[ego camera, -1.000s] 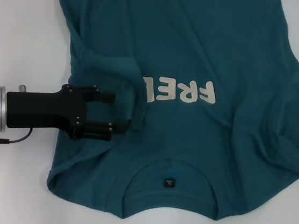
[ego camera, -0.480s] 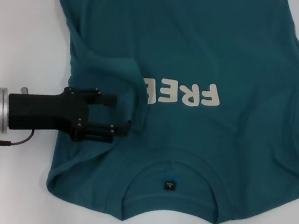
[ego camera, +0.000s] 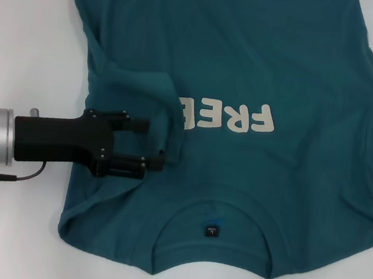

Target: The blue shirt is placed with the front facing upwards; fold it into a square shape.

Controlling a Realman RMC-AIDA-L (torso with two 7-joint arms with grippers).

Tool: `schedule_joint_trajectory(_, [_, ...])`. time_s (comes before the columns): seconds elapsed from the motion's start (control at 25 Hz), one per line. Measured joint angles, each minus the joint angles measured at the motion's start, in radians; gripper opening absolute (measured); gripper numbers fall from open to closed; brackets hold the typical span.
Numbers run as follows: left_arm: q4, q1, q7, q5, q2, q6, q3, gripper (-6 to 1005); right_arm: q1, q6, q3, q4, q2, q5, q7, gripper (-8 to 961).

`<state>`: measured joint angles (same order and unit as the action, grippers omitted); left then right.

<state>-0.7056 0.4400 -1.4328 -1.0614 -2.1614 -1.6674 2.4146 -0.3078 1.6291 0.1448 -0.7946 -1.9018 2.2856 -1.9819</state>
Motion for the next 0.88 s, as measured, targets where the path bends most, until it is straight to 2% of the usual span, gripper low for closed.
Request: schedule_joint_trajectory(0.88, [0.000, 0.003, 0.000, 0.001, 0.002, 0.000, -0.002, 873, -0.081, 0.066, 0.025, 0.000, -0.003, -0.040, 0.017, 0])
